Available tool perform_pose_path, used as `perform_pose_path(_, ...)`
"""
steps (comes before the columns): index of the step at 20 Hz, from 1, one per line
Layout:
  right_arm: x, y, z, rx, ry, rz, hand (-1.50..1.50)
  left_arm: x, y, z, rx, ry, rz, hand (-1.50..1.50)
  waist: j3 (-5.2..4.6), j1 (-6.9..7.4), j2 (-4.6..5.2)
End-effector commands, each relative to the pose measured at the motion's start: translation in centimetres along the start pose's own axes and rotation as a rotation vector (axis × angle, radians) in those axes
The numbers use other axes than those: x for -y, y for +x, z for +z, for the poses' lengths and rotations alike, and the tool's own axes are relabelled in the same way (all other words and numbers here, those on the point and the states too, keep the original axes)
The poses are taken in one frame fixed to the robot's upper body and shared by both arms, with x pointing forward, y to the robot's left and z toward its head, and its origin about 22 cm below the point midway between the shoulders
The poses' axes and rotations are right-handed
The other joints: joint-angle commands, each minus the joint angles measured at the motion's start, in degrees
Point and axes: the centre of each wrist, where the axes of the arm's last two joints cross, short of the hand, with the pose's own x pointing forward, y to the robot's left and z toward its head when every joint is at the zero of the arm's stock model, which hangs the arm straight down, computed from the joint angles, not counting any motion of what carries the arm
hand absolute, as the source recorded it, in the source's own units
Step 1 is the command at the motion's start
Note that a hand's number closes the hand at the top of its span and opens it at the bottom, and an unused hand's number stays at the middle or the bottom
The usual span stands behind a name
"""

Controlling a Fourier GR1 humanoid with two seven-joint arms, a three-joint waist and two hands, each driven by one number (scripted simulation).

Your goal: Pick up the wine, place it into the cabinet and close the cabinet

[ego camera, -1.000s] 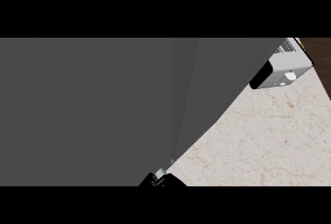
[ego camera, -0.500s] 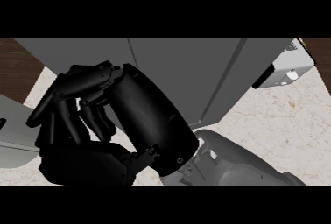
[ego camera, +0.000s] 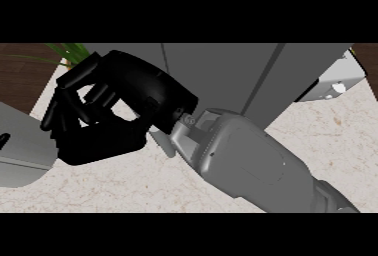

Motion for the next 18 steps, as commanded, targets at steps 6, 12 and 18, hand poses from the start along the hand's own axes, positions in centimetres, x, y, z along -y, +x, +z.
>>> perform_pose_path(6,2.6,-2.8,-2.9,-0.236,0.366,-0.024,1.5,-3.3,3.8,1.4,0.078,0.11,-0.124,-1.5,0.02,-0.06,-0.37)
perform_pose_path(12,4.9,-5.6,-3.7,-0.229,0.396,-0.153,1.5,-4.4,4.6,1.4,0.092,0.13,-0.125,-1.5,0.02,-1.09,-0.11)
perform_pose_path(18,7.1,-6.2,-4.4,-0.171,0.389,-0.228,1.5,-4.4,4.7,1.4,0.091,0.13,-0.136,-1.5,0.02,-1.16,-0.06)
